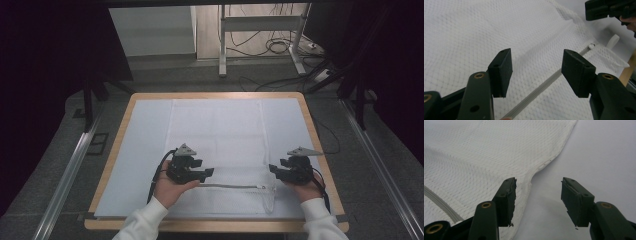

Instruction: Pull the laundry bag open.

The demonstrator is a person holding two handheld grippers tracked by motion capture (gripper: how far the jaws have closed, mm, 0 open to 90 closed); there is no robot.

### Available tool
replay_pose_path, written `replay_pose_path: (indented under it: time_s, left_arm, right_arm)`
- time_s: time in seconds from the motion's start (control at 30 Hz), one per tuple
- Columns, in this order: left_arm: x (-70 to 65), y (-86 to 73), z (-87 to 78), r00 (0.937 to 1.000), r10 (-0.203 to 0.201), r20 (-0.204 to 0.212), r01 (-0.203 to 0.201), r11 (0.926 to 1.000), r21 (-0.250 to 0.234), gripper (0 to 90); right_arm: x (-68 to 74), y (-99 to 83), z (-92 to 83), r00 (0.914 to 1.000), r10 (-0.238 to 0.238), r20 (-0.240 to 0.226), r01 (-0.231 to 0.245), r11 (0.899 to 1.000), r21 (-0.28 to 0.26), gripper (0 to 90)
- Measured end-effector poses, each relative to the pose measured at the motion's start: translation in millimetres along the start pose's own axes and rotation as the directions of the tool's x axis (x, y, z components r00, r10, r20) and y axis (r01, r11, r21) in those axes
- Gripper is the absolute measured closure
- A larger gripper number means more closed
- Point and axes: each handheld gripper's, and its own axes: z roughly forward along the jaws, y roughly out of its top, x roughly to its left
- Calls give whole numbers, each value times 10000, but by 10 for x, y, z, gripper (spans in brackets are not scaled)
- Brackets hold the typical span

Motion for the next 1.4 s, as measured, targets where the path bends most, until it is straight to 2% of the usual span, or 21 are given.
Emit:
replay_pose_path:
  time_s: [0.43,1.1,1.4]
  left_arm:
    - [-245,57,201,9982,401,441,-415,9986,317,404]
    - [-391,92,357,9957,581,728,-631,9957,679,400]
    - [-505,185,442,9923,697,1025,-774,9944,725,396]
  right_arm:
    - [2,8,-3,10000,-2,-65,2,10000,-11,423]
    - [-21,6,-23,9999,76,78,-75,9999,-70,383]
    - [-23,6,-33,9999,92,44,-91,9999,-116,383]
